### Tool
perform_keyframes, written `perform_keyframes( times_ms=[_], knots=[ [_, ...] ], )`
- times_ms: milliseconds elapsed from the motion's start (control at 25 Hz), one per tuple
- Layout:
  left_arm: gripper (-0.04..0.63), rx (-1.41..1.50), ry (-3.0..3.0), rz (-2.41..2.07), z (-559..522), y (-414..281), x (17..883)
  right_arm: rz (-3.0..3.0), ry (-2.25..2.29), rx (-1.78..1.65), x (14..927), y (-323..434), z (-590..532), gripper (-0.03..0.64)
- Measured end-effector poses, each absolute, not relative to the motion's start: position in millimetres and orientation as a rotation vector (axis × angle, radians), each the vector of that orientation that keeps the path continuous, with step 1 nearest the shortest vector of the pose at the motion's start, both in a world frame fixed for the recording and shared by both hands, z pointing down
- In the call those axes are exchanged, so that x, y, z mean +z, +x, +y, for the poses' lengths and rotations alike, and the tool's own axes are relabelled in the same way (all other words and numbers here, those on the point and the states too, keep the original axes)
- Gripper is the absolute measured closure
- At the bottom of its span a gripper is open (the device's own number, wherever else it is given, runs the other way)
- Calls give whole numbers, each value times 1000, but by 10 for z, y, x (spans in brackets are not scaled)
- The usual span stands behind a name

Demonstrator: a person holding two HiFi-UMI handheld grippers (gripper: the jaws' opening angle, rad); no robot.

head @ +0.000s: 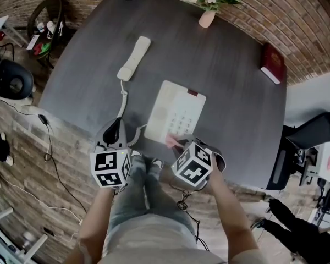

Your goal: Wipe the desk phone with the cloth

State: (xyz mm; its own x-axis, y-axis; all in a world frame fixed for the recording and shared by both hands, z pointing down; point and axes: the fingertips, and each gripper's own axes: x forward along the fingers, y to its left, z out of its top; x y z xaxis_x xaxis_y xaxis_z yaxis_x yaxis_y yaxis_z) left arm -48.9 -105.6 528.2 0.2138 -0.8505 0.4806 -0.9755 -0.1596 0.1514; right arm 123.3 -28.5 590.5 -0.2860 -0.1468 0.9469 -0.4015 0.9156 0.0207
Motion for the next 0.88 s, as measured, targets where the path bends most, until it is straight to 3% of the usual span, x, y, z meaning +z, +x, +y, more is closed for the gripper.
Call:
perform_keyframes(
  times_ms=[880],
  knots=[
    [600,419,2123,-1634,-1086,-343,5266,-1923,412,379,5868,1159,-5,597]
  ],
)
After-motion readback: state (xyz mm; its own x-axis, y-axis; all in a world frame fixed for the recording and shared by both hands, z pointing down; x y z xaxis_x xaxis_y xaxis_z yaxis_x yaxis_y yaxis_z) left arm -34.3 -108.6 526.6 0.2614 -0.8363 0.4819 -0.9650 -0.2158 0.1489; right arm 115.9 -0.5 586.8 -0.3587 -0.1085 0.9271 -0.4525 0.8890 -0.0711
